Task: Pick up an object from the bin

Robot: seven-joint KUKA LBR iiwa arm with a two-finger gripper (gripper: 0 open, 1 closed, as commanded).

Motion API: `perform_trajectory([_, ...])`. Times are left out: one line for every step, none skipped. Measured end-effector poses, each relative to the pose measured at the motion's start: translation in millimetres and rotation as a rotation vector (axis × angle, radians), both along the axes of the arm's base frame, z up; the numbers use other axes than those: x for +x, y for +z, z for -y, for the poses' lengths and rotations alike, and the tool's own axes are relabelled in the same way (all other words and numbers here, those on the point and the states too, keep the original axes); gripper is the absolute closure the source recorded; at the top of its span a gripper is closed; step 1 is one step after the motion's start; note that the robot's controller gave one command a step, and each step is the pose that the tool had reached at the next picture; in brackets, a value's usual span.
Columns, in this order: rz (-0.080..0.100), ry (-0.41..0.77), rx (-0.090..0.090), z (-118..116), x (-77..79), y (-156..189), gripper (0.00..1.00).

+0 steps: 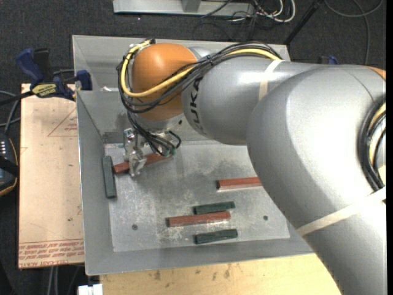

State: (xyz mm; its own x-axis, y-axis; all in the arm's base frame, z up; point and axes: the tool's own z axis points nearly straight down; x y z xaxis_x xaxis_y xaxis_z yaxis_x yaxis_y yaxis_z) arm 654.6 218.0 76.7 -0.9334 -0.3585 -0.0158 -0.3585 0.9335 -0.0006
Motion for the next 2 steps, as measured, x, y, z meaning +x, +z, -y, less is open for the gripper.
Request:
perform_trajectory([0.000, 0.000, 0.000, 0, 0.0, 0, 1.00])
perform_trajectory([-0.003, 0.065, -0.001, -4, -17.2, 189, 1.00])
